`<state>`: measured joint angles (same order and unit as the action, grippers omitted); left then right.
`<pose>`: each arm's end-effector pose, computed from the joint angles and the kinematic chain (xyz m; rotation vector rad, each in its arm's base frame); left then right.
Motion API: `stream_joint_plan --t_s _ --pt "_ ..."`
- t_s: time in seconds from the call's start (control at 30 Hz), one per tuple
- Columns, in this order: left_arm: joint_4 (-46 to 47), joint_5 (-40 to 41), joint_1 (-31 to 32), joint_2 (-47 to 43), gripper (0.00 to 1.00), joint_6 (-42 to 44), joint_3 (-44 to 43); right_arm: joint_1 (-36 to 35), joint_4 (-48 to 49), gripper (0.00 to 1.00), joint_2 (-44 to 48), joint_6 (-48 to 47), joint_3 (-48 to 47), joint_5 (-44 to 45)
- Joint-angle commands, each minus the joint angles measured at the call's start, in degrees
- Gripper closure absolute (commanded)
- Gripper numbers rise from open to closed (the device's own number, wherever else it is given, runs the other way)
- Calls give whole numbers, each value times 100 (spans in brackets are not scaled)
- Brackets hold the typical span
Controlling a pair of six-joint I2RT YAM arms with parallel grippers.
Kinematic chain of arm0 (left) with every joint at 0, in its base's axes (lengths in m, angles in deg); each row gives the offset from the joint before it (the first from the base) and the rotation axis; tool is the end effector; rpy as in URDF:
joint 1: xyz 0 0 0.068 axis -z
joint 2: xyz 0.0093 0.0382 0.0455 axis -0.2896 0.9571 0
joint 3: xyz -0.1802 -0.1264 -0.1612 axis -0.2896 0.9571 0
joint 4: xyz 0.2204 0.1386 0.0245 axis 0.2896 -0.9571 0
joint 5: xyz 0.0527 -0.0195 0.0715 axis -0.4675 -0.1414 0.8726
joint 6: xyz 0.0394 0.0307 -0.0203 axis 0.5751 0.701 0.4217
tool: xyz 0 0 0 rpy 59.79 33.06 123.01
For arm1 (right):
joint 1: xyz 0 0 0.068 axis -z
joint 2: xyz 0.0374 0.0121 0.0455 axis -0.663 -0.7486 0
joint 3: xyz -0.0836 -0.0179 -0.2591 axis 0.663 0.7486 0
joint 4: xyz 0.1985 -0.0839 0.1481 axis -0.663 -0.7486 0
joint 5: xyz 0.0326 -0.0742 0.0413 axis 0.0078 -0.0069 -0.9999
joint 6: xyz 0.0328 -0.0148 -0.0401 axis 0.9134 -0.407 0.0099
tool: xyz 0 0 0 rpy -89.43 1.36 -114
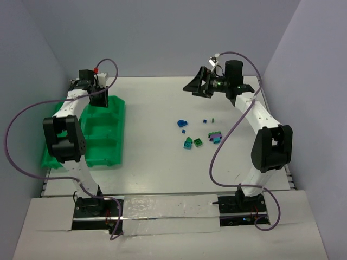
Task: Sort the legos into containers by color
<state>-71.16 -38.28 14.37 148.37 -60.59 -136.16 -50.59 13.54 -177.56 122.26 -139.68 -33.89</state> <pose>0.4279 0.0135 0.2427 0.1815 2.4984 -0.0989 0.3905 0.0903 0.3273 -0.1830 2.0650 1.3576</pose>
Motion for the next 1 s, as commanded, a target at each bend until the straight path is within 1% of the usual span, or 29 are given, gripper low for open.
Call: stream_joint_plan --t_s 0.0,0.03,0.07,0.1,0.13,0.2,0.23,0.27,0.33,0.4,0.47,0.5,0.53,0.7,0.8,0.83,0.87,0.9,0.93,0.97 --pt "-54 396 -63 101 94 -27 -336 1 -1680 0 325 -1935 -478 727" --pt "-54 412 -80 142 88 -28 -345 1 -2099 0 307 -2152 -593 1029" --pt "-54 404 -97 159 85 -36 -371 1 -2322 0 248 -2524 -653 1168" --pt "-63 404 -97 177 82 -28 -388 -8 -2513 0 239 -2665 -705 1340" --pt "-103 404 -105 208 77 -4 -444 0 -2729 2 279 -2920 -627 1659" --pt "-122 418 -105 244 72 15 -498 1 -2885 2 371 -3178 -566 1985" --pt "-154 436 -105 269 67 24 -547 1 -2968 2 461 -3350 -439 2270" --pt "-174 446 -105 288 66 33 -585 1 -3027 2 476 -3527 -372 2430" --pt "-234 439 -105 328 58 34 -687 1 -3208 3 548 -3778 -243 2923" --pt "-295 420 -105 351 52 34 -752 2 -3340 3 566 -3905 -172 3152" --pt "-309 418 -105 321 48 27 -815 9 -3440 4 619 -4072 -87 3433" --pt "-309 405 -105 293 43 33 -843 9 -3488 4 633 -4155 -25 3517" --pt "-322 390 -105 265 42 47 -859 9 -3532 5 648 -4208 39 3656" --pt "-497 294 -100 111 39 87 -1114 24 -3868 8 514 -4583 186 4126" --pt "-591 34 -97 -51 39 132 -1250 27 -4037 11 459 -4852 375 4042" --pt "-653 -90 -97 -78 38 209 -1276 27 -4046 12 485 -5161 428 3989" --pt "-730 -227 -97 -104 38 210 -1276 27 -4063 13 485 -5164 471 3929" --pt "-800 -411 -97 -122 37 340 -1345 27 -4081 13 511 -5649 506 3876" --pt "-961 -775 -91 -171 37 433 -1383 52 -4136 11 554 -6152 587 3814" --pt "-1090 -1062 -75 -208 36 528 -1422 85 -4166 10 602 -6842 660 3707"
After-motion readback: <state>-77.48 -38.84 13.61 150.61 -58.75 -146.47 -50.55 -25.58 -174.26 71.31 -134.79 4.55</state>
